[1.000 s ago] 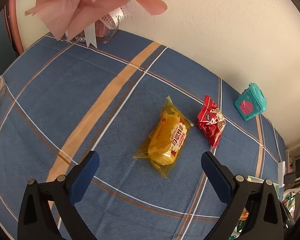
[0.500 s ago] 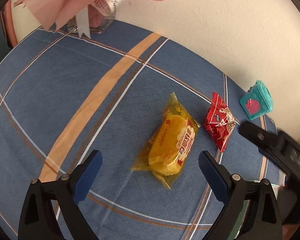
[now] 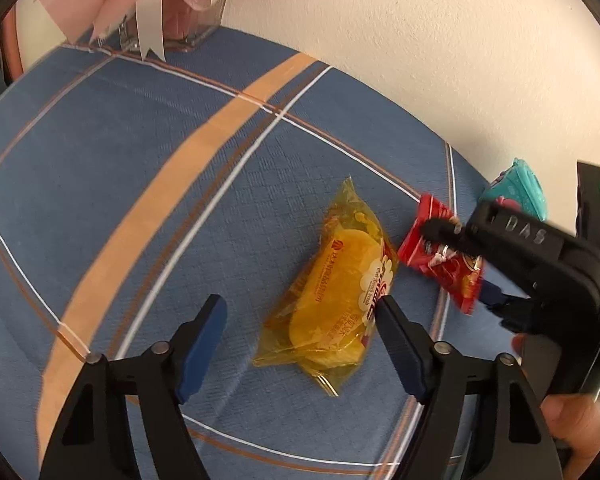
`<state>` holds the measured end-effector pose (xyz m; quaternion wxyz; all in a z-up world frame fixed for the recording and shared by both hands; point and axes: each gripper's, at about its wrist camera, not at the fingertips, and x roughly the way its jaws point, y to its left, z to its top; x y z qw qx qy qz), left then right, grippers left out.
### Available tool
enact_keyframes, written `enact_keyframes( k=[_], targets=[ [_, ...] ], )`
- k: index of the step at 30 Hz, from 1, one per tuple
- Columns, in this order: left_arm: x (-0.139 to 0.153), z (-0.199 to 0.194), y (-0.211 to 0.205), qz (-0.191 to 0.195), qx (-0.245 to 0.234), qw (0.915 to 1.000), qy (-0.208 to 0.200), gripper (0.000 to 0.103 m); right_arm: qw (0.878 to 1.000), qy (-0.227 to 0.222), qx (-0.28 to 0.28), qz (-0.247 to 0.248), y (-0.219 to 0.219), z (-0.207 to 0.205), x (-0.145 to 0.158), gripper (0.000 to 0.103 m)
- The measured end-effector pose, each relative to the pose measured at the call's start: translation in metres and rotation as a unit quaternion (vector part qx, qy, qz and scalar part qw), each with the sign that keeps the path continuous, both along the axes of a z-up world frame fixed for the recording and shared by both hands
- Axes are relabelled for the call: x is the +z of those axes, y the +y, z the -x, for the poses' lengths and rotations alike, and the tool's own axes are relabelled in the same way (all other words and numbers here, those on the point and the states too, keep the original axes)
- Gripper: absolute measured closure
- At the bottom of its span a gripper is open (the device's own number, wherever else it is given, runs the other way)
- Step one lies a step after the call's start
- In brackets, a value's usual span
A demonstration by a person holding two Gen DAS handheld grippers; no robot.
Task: Organize snacks
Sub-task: 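Grasp red candy bag with right tool while left tool grasps yellow cake pack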
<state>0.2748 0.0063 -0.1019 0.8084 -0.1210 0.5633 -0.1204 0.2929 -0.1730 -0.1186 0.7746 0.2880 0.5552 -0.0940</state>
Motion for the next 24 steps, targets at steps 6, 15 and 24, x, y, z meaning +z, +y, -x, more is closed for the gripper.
enact_keyframes(
  k=[6,15,24],
  targets=[
    [0.001,0.002,-0.004,0.022,-0.008,0.9997,0.006,0.046,1.000,-0.001,-0.007,-0.011,-0.006,0.015,0.000,0.051],
    [0.006,0.005,-0.001,0.022,-0.008,0.9995,0.021,0.050,1.000,-0.013,0.013,0.010,0.001,0.055,0.017,0.051],
    [0.032,0.028,-0.005,0.003,-0.023,0.9997,0.002,0.059,0.998,-0.040,0.035,0.043,0.010,0.096,0.057,0.051]
  ],
)
